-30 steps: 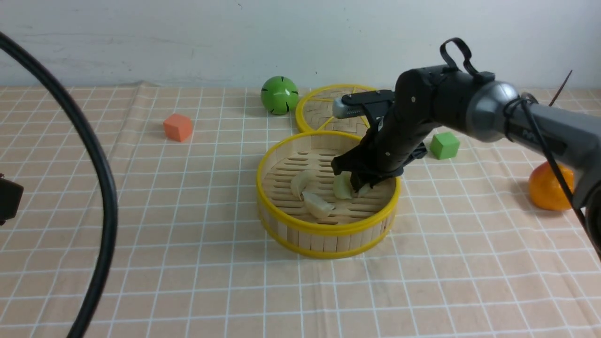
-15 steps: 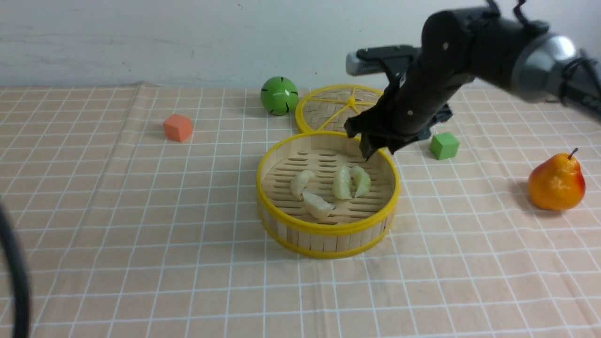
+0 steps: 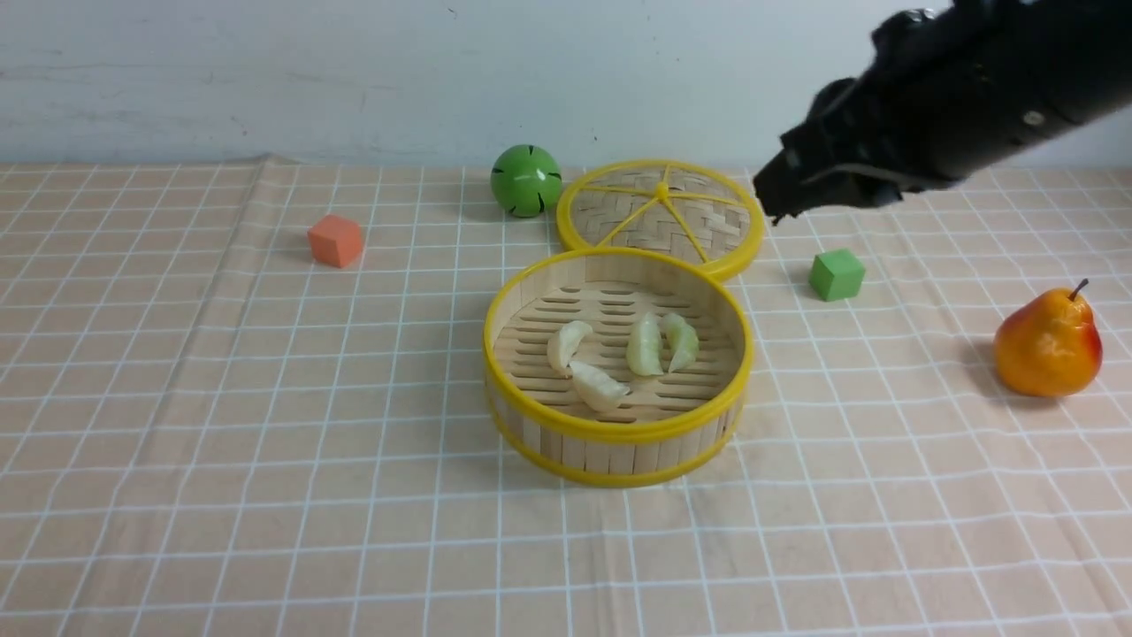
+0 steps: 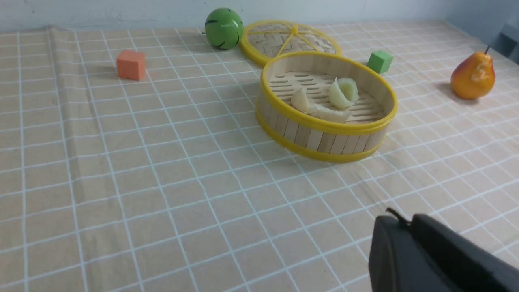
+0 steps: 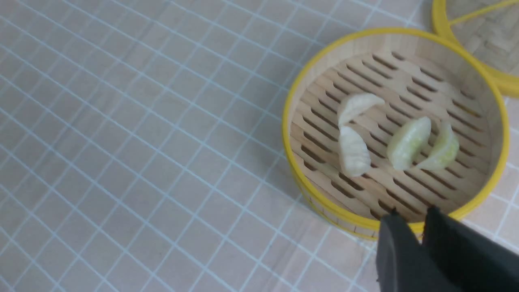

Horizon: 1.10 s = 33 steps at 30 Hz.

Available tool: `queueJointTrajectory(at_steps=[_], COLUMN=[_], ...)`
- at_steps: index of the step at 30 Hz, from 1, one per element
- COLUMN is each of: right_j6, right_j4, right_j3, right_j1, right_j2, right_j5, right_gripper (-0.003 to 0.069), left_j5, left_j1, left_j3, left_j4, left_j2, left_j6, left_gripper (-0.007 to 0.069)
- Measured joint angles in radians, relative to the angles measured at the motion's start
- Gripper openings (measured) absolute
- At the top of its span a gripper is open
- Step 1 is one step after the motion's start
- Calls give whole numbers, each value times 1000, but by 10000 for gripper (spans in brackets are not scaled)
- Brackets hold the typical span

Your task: Put the dumplings into the steamer on the table with the brown tablecloth.

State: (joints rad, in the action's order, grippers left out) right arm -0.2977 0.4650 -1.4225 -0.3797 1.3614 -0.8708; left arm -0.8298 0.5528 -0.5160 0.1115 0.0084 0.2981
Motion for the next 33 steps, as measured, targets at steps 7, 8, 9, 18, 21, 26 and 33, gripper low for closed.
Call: queueJointTrajectory(at_steps=[7,8,9,18,21,26,33], right_j6=[-219,-270,-292,-350,-350,-356,-364], right_j4=[168,208,227,279,280,284,284], right_j3=[375,464,499,679,681,681,681], right_j1=[0,0,0,0,0,0,0], right_j2=[-357,-443,-492,-729,-742,-743,-743], right_j5=[257,306,323,398,390,360,322], right_gripper=[38,37,37,39,42,48,56], left_j5=[9,13,15,23,24,24,24], left_j1=[0,0,0,0,0,0,0], left_j3=[66,78,79,79,79,79,79], left_j4=[-7,-7,-7,-8,-8,-8,-8], left_j2=[-21,-21,-21,-21,-21,-21,-21], left_j6=[42,45,45,45,45,45,45], left_gripper=[52,54,55,69,73,76,84])
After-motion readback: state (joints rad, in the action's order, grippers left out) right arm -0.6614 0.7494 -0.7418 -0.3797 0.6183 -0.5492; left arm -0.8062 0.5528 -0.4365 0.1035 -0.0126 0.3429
